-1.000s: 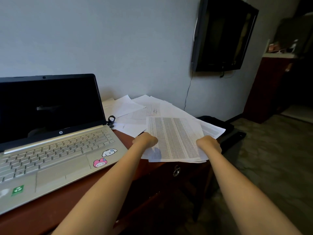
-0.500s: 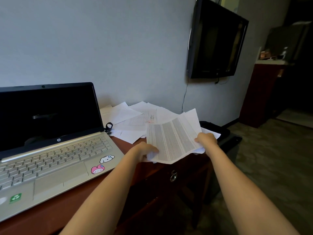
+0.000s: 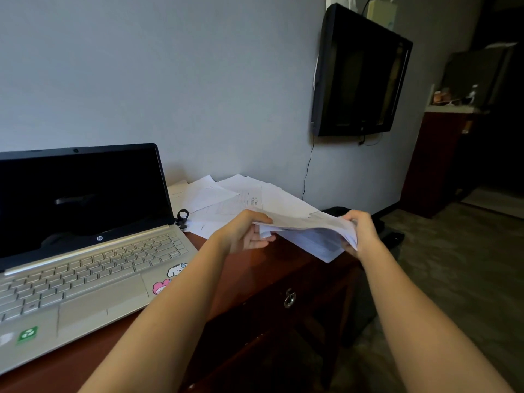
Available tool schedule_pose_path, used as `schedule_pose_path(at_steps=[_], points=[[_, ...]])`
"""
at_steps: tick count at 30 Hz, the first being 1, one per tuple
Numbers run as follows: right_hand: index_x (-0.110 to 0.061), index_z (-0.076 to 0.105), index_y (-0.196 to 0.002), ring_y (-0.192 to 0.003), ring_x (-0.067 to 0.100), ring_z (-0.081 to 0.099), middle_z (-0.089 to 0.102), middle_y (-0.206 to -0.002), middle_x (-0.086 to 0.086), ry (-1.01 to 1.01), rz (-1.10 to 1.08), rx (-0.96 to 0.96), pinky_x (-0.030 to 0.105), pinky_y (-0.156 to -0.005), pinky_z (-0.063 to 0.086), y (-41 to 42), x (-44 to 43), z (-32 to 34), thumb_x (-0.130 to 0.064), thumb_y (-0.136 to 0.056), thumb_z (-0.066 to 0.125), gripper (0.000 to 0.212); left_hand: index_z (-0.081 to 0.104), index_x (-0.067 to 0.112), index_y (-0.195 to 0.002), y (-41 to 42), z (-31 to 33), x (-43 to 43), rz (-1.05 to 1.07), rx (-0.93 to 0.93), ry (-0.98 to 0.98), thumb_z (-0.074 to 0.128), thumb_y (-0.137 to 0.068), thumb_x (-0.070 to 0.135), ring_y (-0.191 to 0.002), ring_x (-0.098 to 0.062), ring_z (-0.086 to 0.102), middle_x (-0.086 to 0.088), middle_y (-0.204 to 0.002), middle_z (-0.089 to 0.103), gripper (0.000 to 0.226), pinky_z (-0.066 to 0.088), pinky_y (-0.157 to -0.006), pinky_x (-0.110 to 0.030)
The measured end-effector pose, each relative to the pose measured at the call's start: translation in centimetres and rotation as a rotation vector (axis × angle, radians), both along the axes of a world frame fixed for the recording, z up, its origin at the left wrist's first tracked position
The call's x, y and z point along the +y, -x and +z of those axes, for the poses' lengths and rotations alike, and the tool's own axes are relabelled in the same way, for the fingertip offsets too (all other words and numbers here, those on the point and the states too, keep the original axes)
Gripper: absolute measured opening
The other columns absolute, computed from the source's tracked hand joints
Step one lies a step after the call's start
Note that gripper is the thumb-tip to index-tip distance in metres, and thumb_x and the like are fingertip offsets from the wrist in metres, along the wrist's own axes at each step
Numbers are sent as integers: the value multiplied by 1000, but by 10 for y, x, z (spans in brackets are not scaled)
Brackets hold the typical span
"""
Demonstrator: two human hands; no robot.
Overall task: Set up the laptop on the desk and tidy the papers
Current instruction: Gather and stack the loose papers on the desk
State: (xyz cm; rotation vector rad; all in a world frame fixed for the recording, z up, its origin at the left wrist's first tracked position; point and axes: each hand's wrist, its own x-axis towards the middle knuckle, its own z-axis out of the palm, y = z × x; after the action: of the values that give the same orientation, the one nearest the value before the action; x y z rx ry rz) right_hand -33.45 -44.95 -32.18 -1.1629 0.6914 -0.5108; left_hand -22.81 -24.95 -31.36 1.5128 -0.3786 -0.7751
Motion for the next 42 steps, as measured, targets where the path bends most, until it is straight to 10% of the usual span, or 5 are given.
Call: schedule_pose_path(at_steps=[17,23,31,33,42], points=[[5,43,-134,-130,32,41,44,-139,21,479,86,598,28,-99,39,12,-16,3,-9,-96,47,41,51,7,-97,2,-4,-18,-46,-106,-360,55,-88,-3,-44,-9,59,-3,-60,61,14,39,-37,-12],[3,49,-126,-97,29,57,57,-109,16,594,75,791,29,-76,40,9,-35,-6,-1,-93,49,33,47,12,-133,-1,-10,-25,-127,-160,-334,62,-83,-3,-119,-27,53,-12,-130,55,54,46,-100,-37],[10,34,-138,-96,20,35,37,-143,25,655,87,687,6,-52,43,12,-37,-5,0,-97,37,42,59,16,-96,-3,-9,-20,-187,-29,-250,54,-90,14,-56,-7,68,6,-64,70,8,52,-61,-20],[9,33,-139,-115,27,43,37,-143,23,593,99,647,13,-84,45,20,-26,3,0,-97,39,43,56,15,-87,-1,-12,-20,-120,-31,-258,55,-91,19,-47,-8,65,3,-54,67,6,53,-53,-20],[3,50,-123,-89,30,56,56,-112,18,307,359,478,44,-88,44,31,-12,-2,14,-88,43,38,55,8,-116,-7,-11,-4,-61,-202,-249,59,-84,-4,-92,-26,60,-12,-105,63,34,50,-73,-31]])
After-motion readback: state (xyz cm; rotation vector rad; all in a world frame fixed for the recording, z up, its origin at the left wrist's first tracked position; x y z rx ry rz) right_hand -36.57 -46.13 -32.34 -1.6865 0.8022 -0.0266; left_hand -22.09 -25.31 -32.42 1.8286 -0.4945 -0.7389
